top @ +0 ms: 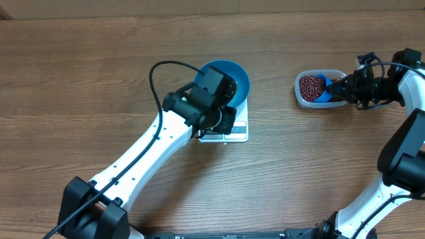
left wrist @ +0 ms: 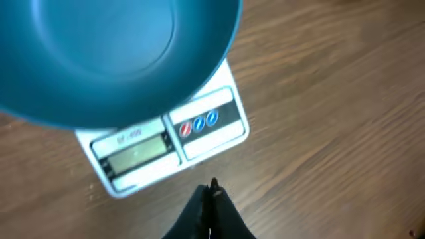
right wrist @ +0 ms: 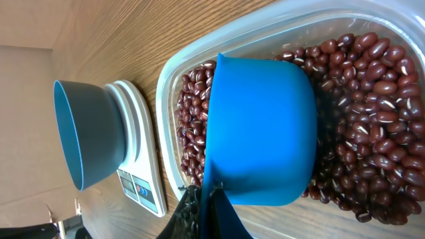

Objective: Scoop item into bowl and weigh 150g on scale
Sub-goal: 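Move the left gripper down to the scale's front buttons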

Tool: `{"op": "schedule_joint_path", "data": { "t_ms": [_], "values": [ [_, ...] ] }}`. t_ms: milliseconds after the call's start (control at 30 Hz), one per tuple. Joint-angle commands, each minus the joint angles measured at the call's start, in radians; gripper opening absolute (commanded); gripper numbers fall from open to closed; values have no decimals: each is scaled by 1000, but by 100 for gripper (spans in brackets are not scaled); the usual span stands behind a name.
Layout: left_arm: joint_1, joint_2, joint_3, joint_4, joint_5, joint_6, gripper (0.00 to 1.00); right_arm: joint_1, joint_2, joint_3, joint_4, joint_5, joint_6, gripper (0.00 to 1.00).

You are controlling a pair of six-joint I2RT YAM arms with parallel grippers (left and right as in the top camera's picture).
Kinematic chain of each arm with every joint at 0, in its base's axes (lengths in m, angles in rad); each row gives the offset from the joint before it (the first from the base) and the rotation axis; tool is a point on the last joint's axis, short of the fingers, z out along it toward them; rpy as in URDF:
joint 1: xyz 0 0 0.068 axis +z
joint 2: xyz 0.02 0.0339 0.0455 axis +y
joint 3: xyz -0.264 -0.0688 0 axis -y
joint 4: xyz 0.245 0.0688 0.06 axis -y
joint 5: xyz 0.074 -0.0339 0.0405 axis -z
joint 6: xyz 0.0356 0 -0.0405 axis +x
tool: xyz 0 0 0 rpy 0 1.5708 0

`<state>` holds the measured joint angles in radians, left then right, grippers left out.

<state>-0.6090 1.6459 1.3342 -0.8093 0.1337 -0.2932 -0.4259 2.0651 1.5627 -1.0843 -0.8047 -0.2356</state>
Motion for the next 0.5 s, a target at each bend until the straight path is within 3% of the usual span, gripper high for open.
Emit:
{"op": "schedule_joint_path", "data": {
  "t_ms": [0,467],
  "values": [
    [-19,10,-12,60,-41,-29,4,31,25,-37,3,56,0,4],
    [-91,165,-59,203,-87,-29,4,31,25,-37,4,56,0,4]
  ]
}}
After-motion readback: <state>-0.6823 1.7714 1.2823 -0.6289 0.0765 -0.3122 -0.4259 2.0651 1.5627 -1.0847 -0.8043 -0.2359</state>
